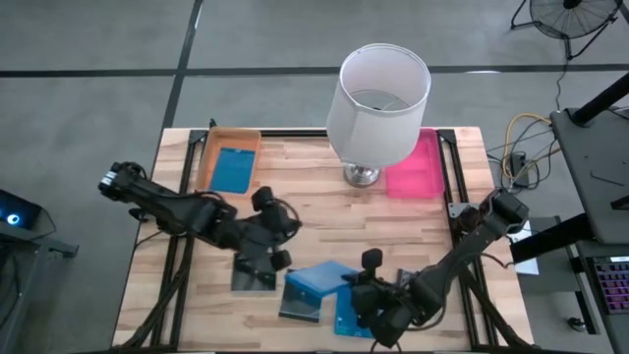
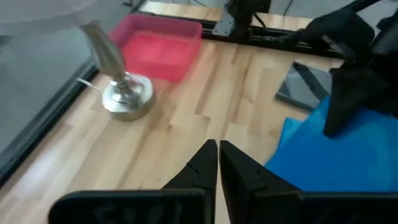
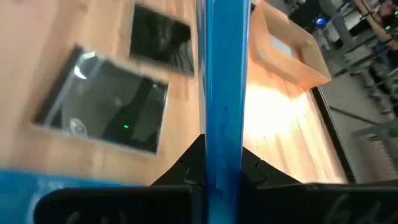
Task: Pick & place jewel cases by type
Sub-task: Put the blue cd case into the orange bin
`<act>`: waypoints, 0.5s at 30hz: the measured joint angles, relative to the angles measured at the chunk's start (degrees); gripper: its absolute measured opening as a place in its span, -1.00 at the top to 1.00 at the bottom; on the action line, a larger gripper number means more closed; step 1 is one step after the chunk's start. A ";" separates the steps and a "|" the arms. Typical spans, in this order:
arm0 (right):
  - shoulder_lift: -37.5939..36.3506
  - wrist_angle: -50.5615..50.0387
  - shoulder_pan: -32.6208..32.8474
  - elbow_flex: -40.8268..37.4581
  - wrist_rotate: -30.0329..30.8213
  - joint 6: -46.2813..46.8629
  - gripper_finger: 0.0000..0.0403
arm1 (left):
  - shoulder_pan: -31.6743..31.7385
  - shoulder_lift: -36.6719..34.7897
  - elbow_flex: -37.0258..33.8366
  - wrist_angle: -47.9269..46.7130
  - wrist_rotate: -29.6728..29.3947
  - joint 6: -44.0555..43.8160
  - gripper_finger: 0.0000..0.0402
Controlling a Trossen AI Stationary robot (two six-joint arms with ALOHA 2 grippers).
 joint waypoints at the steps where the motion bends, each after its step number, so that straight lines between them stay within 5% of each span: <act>1: -0.10 -0.04 -0.30 0.96 -0.67 -0.22 0.91 | -0.38 -1.24 -0.95 -0.10 -0.70 -0.14 1.00; 7: -0.18 -0.38 -1.70 5.34 -2.47 -0.79 0.91 | -0.78 -13.52 -14.18 6.65 -1.41 -1.85 1.00; 15: -0.26 -0.76 -4.19 9.09 -2.67 5.54 0.91 | 0.43 -31.44 -34.94 31.29 -1.31 4.87 1.00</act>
